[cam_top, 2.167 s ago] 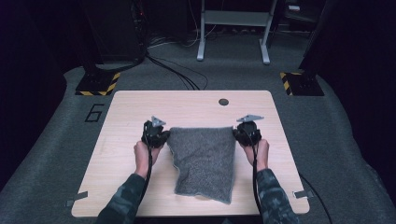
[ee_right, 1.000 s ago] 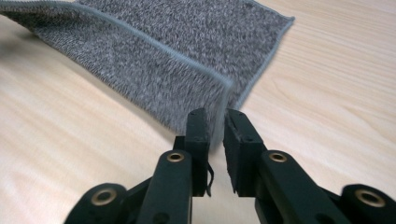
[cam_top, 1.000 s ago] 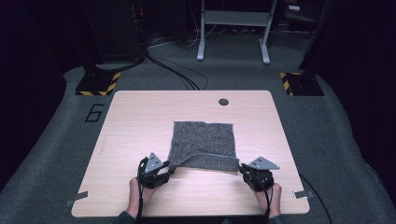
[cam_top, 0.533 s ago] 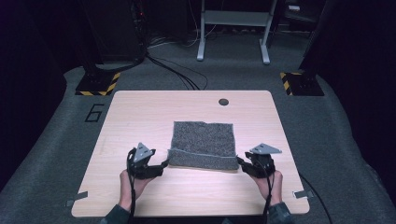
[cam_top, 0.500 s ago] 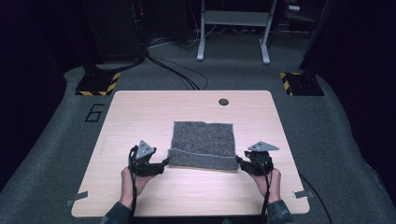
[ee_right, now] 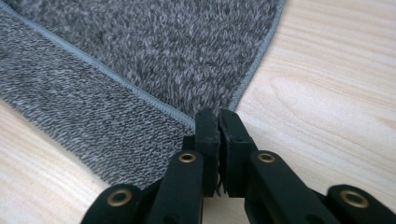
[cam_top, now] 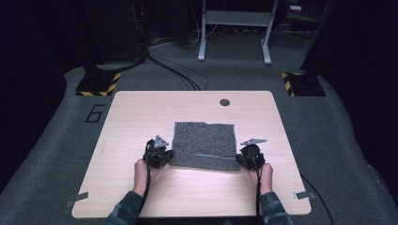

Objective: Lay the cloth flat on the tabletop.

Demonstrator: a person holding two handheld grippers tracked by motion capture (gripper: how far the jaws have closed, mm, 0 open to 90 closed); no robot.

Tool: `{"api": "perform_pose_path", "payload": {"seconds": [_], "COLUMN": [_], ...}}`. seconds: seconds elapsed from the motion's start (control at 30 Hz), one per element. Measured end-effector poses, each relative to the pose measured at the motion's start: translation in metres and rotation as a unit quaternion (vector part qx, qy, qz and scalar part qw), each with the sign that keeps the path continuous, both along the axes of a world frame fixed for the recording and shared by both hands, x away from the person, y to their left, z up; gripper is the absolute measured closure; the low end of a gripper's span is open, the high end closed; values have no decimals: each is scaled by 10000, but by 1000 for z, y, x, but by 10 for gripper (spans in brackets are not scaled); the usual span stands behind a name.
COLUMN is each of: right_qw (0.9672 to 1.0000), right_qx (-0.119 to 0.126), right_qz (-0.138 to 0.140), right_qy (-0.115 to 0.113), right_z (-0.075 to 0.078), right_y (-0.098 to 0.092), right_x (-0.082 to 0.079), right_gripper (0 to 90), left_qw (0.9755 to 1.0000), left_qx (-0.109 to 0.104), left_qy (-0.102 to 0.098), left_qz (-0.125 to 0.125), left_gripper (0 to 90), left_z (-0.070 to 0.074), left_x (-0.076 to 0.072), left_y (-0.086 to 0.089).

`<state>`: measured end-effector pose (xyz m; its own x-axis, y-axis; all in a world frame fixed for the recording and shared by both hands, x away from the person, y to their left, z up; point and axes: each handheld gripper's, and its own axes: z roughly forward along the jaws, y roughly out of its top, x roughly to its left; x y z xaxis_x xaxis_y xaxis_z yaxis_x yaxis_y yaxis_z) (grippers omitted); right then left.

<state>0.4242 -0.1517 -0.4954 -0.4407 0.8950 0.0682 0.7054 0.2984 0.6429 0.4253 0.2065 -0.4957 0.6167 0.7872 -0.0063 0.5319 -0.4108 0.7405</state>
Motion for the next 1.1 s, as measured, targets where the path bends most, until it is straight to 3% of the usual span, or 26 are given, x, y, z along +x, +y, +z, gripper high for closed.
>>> {"api": "perform_pose_path", "payload": {"seconds": [0.07,0.17,0.33,0.37,0.53,0.6,0.67,0.73,0.77,0.8,0.87,0.9,0.93,1.0,1.03,1.1], "right_qw": [10000,9995,9982,9971,9960,9956,9957,9954,9954,9955,9954,9954,9955,9958,9953,9950], "right_qx": [-15,-2,-19,9,52,-53,-107,-105,-105,-88,46,46,79,122,109,123], "right_qz": [24,77,255,371,508,654,697,752,752,722,633,633,559,521,540,610], "right_qy": [-29,-297,-550,-668,-734,-675,-600,-578,-578,-601,-717,-717,-756,-748,-800,-787], "right_z": [2,11,21,25,28,24,22,22,22,23,29,29,31,31,27,21], "right_y": [0,-2,-4,-4,-4,-4,-4,-9,-9,-12,-21,-21,-23,-22,-16,-7], "right_x": [-2,-13,-28,-39,-58,-74,-88,-99,-99,-103,-103,-103,-96,-93,-80,-69], "right_gripper": [882,884,883,881,864,850,814,784,784,748,645,645,582,558,517,480], "left_qw": [10000,9995,9985,9983,9983,9978,9978,9968,9968,9967,9970,9970,9977,9979,9976,9975], "left_qx": [-62,-213,-421,-463,-467,-460,-429,-558,-558,-614,-695,-695,-600,-552,-524,-465], "left_qy": [-45,-240,-329,-290,-147,110,164,260,260,232,7,7,26,-10,110,128], "left_qz": [3,-30,-133,-188,-317,-465,-474,-513,-513,-478,-335,-335,-326,-332,-439,-512], "left_gripper": [856,857,844,838,802,740,637,583,527,527,388,359,334,320,310,297], "left_z": [3,9,12,12,4,-1,-2,-1,-1,3,15,15,20,21,21,18], "left_x": [-4,-16,-31,-39,-54,-65,-68,-82,-82,-86,-89,-89,-83,-79,-68,-57], "left_y": [1,4,8,11,13,17,19,28,28,32,38,38,35,32,20,8]}}
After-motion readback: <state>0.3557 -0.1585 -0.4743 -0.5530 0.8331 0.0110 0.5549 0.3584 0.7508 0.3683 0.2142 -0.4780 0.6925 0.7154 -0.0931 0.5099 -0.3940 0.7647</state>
